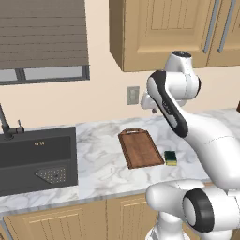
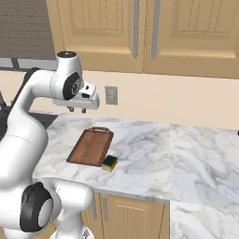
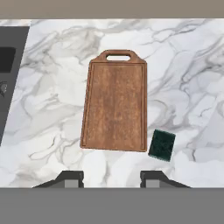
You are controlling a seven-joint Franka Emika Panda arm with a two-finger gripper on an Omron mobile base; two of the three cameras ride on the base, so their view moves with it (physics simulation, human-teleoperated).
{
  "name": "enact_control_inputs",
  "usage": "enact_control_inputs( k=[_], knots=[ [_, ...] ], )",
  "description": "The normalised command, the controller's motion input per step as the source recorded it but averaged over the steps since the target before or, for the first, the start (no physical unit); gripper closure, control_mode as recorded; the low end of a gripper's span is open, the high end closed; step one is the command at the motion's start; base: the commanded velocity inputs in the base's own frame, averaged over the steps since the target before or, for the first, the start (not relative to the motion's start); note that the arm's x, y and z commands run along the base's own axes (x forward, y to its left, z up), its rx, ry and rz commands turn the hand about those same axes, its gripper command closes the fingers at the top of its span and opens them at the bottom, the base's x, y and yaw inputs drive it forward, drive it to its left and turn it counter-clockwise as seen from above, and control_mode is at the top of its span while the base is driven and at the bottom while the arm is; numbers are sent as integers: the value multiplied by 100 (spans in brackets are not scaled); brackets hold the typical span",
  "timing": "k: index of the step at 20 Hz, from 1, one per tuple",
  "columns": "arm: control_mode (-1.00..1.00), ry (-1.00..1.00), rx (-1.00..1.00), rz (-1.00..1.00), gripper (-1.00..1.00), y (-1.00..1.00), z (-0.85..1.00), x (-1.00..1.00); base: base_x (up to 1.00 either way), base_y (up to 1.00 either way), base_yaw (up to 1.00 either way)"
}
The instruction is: Pick up the sponge from the counter and clean the cutting board by briefly scrubbing or pressing down on the cutting board. Once finished, release the sponge.
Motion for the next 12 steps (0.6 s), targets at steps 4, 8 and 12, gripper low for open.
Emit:
enact_control_inputs(
  k=[4, 8, 12],
  knots=[
    [-100, -2, -1, -5, -100, -16, -45, -8, 0, 0, 0],
    [-100, 1, -2, -11, -100, -50, -100, -17, 0, 0, 0],
    [-100, 5, -1, -9, -100, -33, -85, -18, 0, 0, 0]
  ],
)
